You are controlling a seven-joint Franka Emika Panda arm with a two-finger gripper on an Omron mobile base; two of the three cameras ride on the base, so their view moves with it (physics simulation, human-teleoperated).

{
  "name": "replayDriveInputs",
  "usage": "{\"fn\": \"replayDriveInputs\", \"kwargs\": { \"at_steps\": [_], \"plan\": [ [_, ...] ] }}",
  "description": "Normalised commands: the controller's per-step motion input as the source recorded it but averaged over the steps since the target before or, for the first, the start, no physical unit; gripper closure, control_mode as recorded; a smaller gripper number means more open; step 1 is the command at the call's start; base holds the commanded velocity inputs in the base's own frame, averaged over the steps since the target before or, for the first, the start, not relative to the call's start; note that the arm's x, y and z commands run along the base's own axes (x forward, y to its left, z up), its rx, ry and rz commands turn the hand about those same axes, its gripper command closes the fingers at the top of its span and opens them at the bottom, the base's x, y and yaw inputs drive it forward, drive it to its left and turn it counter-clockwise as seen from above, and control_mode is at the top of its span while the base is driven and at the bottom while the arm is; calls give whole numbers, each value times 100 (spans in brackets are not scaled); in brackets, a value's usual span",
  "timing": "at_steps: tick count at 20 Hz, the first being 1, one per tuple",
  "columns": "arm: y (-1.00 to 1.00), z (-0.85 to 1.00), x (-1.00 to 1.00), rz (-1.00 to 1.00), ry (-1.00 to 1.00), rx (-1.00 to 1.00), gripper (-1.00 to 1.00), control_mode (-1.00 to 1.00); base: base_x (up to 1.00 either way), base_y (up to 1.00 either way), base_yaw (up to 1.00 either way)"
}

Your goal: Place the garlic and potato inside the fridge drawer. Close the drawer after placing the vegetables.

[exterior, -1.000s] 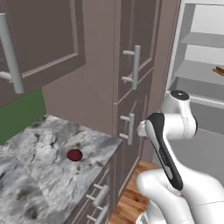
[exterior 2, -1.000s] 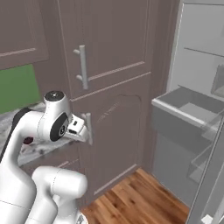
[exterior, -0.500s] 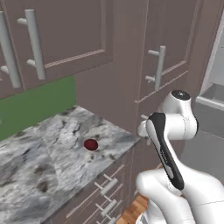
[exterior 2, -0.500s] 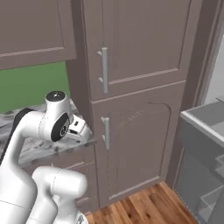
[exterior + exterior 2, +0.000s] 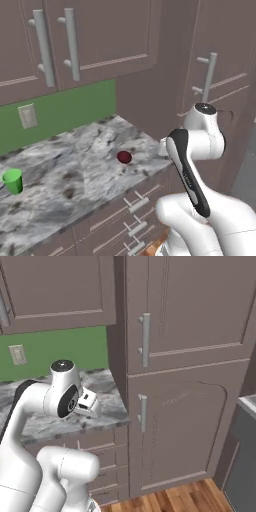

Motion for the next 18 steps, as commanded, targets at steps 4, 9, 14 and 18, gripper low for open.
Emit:
{"fn": "replayDriveInputs", "kwargs": {
  "at_steps": [4, 9, 14, 18],
  "plan": [
    [0, 0, 0, 0, 0, 0, -100, 100, 23, 66, 35],
    [53, -16, 49, 17, 5, -2, -100, -100, 7, 13, 6],
    [50, -14, 86, 1, 8, -9, -100, -100, 0, 0, 0],
    [3, -8, 100, 7, 15, -8, -100, -100, 0, 0, 0]
  ]
}}
